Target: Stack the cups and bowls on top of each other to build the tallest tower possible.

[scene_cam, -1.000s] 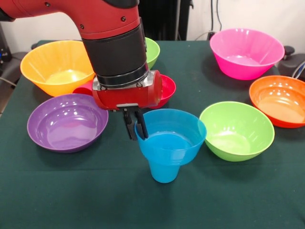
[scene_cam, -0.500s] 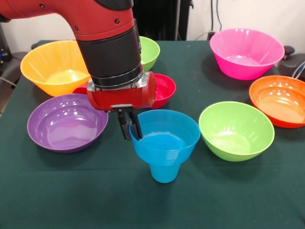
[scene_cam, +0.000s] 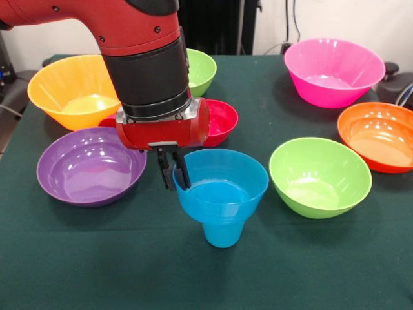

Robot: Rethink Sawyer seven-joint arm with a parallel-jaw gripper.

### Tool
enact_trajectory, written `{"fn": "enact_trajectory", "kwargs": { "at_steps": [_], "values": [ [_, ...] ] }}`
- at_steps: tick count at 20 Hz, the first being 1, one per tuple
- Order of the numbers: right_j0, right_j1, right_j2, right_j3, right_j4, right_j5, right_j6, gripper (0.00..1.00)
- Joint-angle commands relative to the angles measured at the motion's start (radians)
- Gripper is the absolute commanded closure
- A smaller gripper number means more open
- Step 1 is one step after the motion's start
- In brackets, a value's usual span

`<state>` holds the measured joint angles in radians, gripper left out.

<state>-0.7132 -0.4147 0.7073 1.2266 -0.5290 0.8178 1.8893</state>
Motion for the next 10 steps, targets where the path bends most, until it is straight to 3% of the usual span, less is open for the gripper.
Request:
{"fn": "enact_trajectory", "kwargs": {
  "at_steps": [1, 10],
  "values": [
    [0.005, 0.0, -0.018, 0.037, -0.068, 0.08, -0.291, 1.0],
    [0.004, -0.017, -0.022, 0.081, -0.062, 0.065, -0.254, 1.0]
  ]
}}
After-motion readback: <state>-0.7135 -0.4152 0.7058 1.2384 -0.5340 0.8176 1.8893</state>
